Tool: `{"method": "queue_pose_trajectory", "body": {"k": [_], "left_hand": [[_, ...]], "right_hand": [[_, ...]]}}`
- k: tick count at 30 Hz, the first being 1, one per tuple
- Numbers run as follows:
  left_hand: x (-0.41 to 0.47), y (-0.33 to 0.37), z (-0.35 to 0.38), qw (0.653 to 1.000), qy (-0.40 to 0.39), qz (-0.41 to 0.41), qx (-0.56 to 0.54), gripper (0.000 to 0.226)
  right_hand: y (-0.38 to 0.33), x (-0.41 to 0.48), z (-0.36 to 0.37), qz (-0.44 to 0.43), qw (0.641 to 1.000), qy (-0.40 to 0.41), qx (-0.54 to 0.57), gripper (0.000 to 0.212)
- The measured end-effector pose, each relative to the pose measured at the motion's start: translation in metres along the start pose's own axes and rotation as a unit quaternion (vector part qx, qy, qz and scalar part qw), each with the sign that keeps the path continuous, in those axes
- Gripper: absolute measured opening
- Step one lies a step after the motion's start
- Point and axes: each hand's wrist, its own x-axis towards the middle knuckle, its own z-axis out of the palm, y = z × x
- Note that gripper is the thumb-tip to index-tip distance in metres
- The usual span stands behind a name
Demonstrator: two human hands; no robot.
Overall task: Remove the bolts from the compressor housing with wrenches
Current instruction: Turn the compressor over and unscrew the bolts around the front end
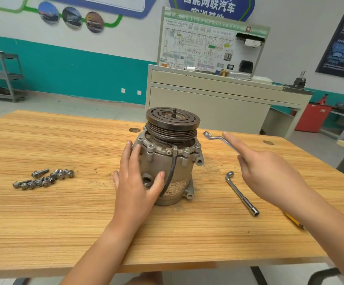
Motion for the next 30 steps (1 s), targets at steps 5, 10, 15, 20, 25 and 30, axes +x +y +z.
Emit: {"method": "queue_pose_trajectory", "body": {"k": [5,10,15,20,25,30], "left_hand": [[0.0,-0.005,-0.001,1.0,-0.003,-0.011,-0.002,0.075],[0.0,-0.004,0.0,1.0,-0.002,-0.009,-0.007,0.075],[0.0,-0.003,-0.001,1.0,-0.003,-0.008,-0.002,0.075],[0.001,-0.005,-0.002,1.0,-0.003,-0.003,-0.01,0.075],[0.002,-0.006,-0.002,1.0,-0.001,-0.011,-0.022,0.074],[0.004,-0.011,-0.003,1.0,0.001,0.006,-0.025,0.074]], "right_hand": [[-0.014,0.005,-0.005,0.005,0.996,-0.022,-0.081,0.07],[-0.03,0.001,-0.013,-0.013,0.98,-0.03,-0.198,0.074],[-0.041,0.005,-0.009,-0.068,0.957,-0.016,-0.281,0.06],[0.001,0.028,-0.009,-0.139,0.94,0.026,-0.31,0.042],[0.016,0.085,0.019,-0.185,0.95,0.024,-0.252,0.022],[-0.005,0.114,0.051,-0.206,0.973,0.053,-0.092,0.026]]}}
